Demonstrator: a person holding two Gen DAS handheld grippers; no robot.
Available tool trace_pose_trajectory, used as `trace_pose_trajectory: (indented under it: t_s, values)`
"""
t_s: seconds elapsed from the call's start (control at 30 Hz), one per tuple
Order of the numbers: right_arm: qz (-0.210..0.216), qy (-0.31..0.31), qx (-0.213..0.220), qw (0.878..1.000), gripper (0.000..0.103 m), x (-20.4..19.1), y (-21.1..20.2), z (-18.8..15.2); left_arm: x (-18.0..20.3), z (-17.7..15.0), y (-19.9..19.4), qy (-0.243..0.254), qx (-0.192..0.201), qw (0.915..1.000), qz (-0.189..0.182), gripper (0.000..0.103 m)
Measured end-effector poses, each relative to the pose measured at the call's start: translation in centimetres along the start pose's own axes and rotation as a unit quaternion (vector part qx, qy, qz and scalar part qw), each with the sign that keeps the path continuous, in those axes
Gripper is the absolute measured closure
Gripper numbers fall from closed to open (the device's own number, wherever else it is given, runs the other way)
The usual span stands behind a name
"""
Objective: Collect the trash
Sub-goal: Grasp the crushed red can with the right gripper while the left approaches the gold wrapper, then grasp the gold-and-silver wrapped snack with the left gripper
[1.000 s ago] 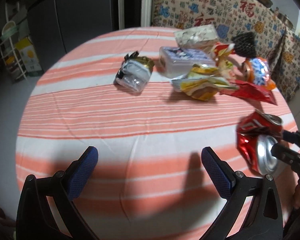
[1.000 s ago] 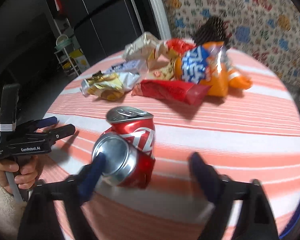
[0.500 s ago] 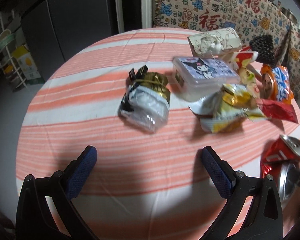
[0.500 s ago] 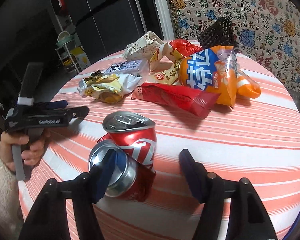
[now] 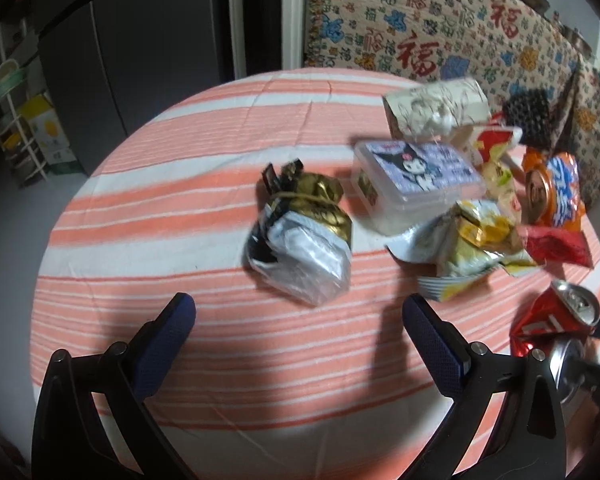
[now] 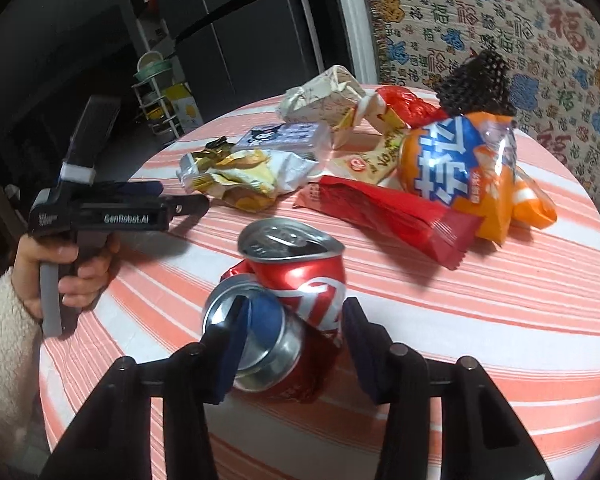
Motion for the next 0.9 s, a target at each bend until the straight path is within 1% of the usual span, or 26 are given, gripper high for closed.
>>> trace_pose_trajectory:
  t_s: [0.07,0.33,0.5,0.6,0.67,0.77,0.8,0.87,0.9]
  values:
    - [0.002,-0.003,-0.002,1.0,0.054,-0.2,0.0,0.0,-0.2,0.1,0.3,-0.005,-0.006,1.0,-0.002,0.001]
    - [-0.015,-0.021,-0.004,1.0,0.053,-0.7,0.0,0.5,-0.1,0.0,0.6,-0.002,-0.009,1.0,0.001,0.001]
    - [-0.016,-0.025,-0.004,1.0,0.052,-0.9,0.2,0.8,0.1,-0.2,0.3,0.01,-0.007,0.9999,0.001,0.002]
    - [0.001,-0.013,-0.004,1.0,0.047,-0.7,0.1,0.8,-0.2,0.2,-0.8,0.031,0.016,0.9994,-0.006,0.003]
    - [0.014,-0.002,-0.005,1.0,0.045,-0.4,0.1,1.0,-0.6,0.9,-1.3,0.036,0.028,0.9989,-0.01,0.003]
    - [0.031,0.011,-0.012,0.999,0.045,-0.1,0.4,1.3,-1.0,1.9,-1.1,0.036,0.023,0.9986,-0.031,0.003]
    - [0.038,0.015,-0.018,0.999,0.045,0.0,0.7,1.5,-1.1,2.2,-0.9,0.038,0.021,0.9986,-0.03,0.005]
    - [0.052,0.028,-0.026,0.998,0.045,0.2,1.2,1.7,-1.0,2.8,-0.2,0.039,0.015,0.9987,-0.031,0.015]
    - [0.058,0.034,-0.027,0.997,0.045,0.4,1.3,1.8,-1.0,3.0,0.0,0.037,0.011,0.9986,-0.036,0.026]
Point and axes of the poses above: each gripper's, at about its wrist camera, not at the fingertips, and y roughly the way its jaws point, x to its right, z to its top, the point moved 2 cm from there along y, roughly the way its jaws point, and after that the axes turned 6 degrees about -x, right-handed, at the moved point
